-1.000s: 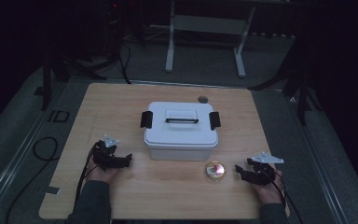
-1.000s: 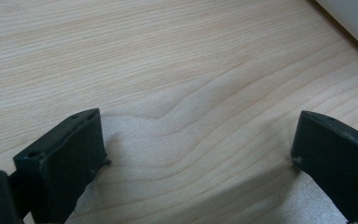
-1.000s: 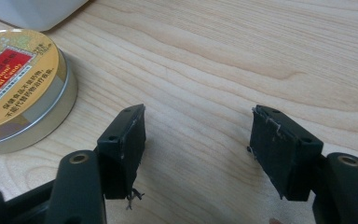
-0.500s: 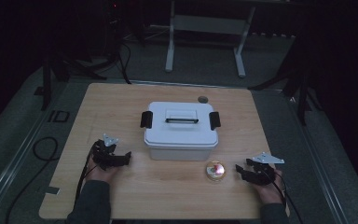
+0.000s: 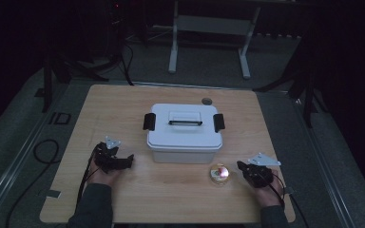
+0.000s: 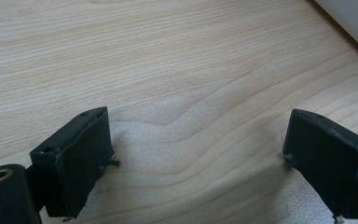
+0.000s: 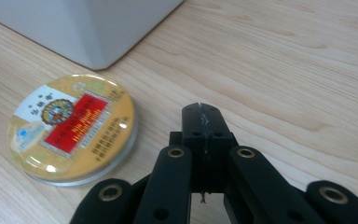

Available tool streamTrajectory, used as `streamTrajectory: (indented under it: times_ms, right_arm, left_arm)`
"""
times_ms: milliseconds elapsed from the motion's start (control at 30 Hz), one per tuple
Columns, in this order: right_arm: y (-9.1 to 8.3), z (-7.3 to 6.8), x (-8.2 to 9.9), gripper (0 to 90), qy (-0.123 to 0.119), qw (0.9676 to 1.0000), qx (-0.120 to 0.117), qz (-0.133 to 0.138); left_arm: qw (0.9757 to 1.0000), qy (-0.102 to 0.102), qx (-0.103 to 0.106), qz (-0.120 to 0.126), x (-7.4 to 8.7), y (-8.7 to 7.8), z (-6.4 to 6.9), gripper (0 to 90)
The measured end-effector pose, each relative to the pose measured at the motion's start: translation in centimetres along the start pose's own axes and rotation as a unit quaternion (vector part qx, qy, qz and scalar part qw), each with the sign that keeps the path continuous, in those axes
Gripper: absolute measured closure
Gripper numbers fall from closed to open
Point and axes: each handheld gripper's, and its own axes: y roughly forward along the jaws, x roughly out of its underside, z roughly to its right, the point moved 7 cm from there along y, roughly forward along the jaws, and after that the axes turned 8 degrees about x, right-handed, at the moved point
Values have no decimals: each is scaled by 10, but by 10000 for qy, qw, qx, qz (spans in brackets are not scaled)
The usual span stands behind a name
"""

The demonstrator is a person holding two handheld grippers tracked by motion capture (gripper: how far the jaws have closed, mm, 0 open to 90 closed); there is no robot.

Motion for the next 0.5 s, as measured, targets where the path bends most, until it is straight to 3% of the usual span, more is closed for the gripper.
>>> streamTrajectory:
  times_ms: [200,500]
  right_arm:
    - [10,-16,1,900,-42,9997,-113,-212]
    - [12,-31,4,900,-144,9991,-273,-287]
  left_arm:
    - [10000,-6,0,3,0,0,0,79]
    - [10000,49,60,56,0,-1,2,127]
